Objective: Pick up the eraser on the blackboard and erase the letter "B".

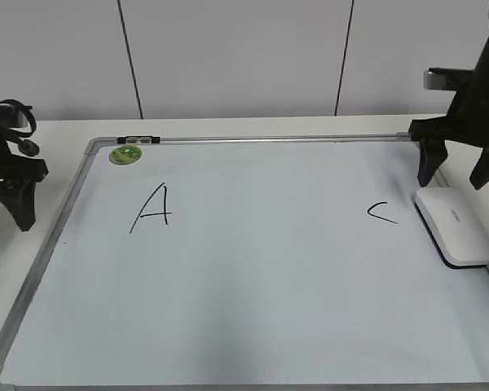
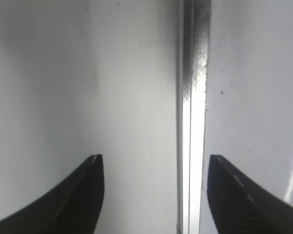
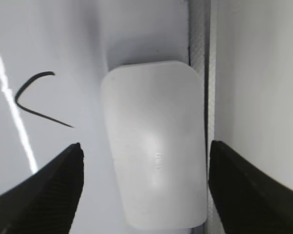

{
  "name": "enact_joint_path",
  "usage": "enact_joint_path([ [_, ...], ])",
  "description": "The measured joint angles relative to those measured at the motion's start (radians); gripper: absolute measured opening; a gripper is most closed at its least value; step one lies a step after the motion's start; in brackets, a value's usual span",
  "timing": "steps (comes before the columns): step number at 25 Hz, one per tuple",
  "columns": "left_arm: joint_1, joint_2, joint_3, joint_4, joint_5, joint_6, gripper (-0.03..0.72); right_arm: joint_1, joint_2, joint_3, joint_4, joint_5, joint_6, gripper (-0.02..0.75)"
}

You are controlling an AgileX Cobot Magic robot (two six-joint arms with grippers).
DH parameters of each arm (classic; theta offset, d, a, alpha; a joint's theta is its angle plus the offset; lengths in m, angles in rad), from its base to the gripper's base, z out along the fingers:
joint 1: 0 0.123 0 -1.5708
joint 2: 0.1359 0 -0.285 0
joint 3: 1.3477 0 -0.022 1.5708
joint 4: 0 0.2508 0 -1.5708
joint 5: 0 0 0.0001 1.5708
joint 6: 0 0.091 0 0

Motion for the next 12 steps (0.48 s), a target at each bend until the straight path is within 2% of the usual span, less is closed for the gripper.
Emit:
enact_joint_path([
  [7, 0.0, -0.146, 0.002, 0.005, 0.011, -0.018, 0.491, 0.033, -0.129, 0.0, -0.003, 0.004, -0.003, 0.585],
  [12, 0.0, -0.296, 0.002, 0.053, 0.001, -0.022, 0.49, 0.103, -0.225, 0.01, -0.038, 0.008, 0.003, 0.584],
])
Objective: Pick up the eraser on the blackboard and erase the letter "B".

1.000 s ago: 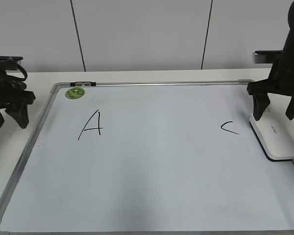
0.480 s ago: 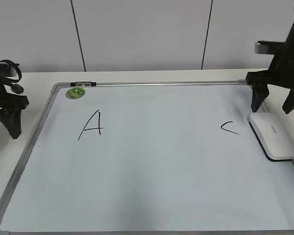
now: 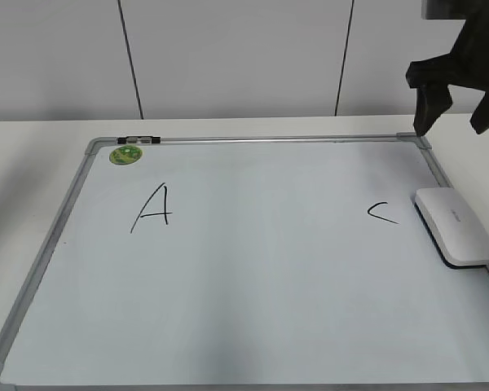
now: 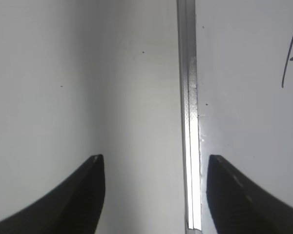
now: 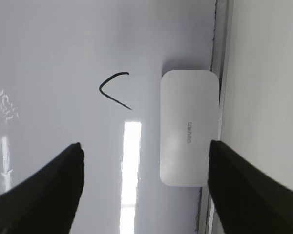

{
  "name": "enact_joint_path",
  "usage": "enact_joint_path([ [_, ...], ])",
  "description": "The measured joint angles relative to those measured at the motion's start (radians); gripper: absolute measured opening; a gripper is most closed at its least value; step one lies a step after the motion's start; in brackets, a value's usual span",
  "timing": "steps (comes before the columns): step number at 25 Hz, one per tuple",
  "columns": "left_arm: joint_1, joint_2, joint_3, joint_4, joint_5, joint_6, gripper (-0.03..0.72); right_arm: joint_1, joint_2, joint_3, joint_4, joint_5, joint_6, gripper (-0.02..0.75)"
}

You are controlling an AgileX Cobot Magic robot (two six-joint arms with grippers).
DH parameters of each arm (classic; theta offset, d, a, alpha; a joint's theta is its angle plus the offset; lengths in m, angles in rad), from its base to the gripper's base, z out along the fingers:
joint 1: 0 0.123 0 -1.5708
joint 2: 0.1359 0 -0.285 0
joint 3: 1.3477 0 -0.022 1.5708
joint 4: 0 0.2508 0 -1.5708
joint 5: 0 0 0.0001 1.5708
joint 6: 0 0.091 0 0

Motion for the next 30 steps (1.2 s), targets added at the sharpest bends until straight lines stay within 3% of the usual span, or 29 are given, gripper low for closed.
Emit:
enact_joint_path([
  [8, 0.0, -0.208, 0.058, 0.015, 0.021, -0.014, 0.49, 0.067, -0.167, 0.184, -0.087, -0.007, 0.088, 0.577],
  [20, 0.0, -0.647, 0.577, 0.005, -0.07, -0.034, 0.472, 0.073, -0.52, 0.398, -0.083, -0.04, 0.109, 0.575],
  [30, 0.0, -1.061, 0.809, 0.027, -0.053, -0.035, 0.449, 0.075, -0.845, 0.669, 0.002, -0.023, 0.111, 0.575],
])
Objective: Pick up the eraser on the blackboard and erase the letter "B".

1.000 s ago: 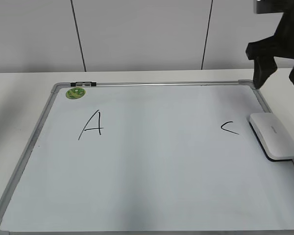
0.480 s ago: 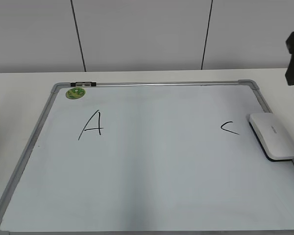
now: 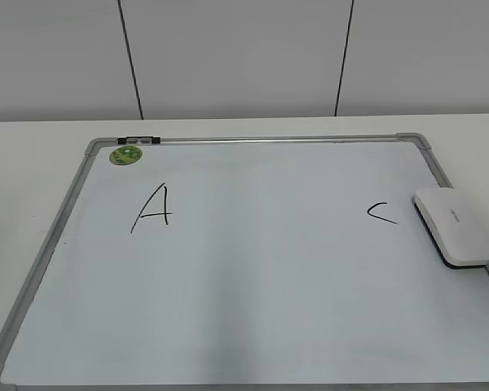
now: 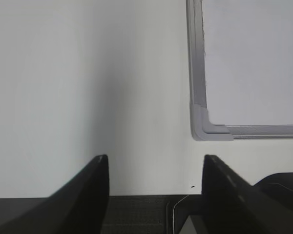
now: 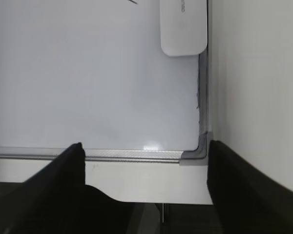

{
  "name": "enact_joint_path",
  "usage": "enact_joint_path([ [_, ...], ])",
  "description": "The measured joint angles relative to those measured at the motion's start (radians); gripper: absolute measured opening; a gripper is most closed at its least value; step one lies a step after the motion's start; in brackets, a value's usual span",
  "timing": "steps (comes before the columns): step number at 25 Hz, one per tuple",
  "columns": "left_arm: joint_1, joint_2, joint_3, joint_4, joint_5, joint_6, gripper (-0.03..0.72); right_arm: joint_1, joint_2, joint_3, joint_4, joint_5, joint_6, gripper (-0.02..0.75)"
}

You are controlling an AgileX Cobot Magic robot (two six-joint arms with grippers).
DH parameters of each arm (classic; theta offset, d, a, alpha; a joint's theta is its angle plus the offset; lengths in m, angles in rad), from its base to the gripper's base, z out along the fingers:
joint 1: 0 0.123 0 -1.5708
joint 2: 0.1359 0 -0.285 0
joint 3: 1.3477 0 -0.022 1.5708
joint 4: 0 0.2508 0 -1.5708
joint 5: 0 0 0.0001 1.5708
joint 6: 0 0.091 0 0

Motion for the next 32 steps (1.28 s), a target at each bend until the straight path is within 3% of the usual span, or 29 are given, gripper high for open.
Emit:
enact_joint_path([
  [7, 0.0, -0.121, 0.09, 0.03, 0.011, 0.0, 0.438, 0.001, -0.251, 0.218, 0.002, 0.005, 0.0, 0.575],
  [16, -0.008, -0.161, 0.117, 0.036, 0.011, 0.0, 0.437, 0.001, -0.517, 0.337, -0.016, 0.016, -0.073, 0.575],
  [23, -0.019, -0.167, 0.135, 0.036, -0.009, 0.0, 0.437, 0.001, -0.553, 0.356, -0.054, 0.008, -0.135, 0.575],
  [32, -0.02, -0.167, 0.135, 0.038, -0.017, -0.001, 0.437, 0.001, -0.553, 0.495, -0.057, -0.053, -0.143, 0.574],
])
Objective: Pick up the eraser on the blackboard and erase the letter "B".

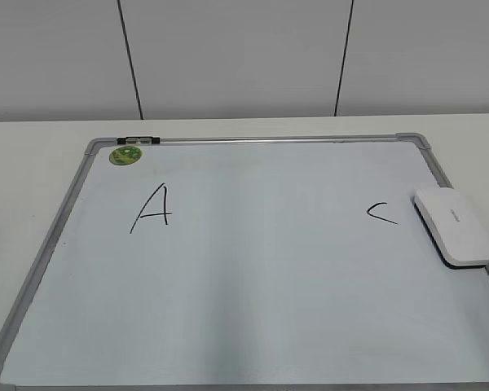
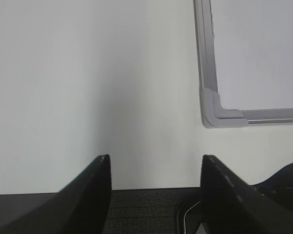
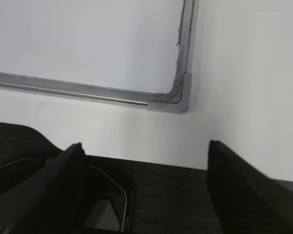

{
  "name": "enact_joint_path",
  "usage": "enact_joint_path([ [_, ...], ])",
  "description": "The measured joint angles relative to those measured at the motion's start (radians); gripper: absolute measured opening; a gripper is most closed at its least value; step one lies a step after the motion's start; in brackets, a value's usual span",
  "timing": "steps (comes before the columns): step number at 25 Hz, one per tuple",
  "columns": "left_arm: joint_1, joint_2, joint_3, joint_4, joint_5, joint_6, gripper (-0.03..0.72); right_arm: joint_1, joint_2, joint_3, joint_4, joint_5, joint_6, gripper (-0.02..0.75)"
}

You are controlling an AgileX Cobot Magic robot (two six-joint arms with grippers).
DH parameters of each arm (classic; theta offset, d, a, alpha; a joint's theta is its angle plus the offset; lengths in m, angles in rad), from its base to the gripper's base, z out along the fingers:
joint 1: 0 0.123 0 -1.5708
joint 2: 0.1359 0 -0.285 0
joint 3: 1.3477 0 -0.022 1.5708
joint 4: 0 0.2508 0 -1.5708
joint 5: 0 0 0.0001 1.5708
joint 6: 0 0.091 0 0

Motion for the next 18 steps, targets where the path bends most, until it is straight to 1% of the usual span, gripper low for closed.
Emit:
enact_joint_path([
  [5, -0.011, 0.0, 0.0, 0.002, -0.004, 0.0, 0.437, 0.0, 0.0, 0.002, 0.0, -0.006, -0.009, 0.574],
  [10, -0.011, 0.0, 0.0, 0.002, -0.004, 0.0, 0.437, 0.0, 0.0, 0.002, 0.013, -0.006, -0.051, 0.574],
  [18, -0.011, 0.0, 0.0, -0.001, -0.006, -0.001, 0.437, 0.0, 0.0, 0.004, 0.016, -0.006, -0.058, 0.574],
])
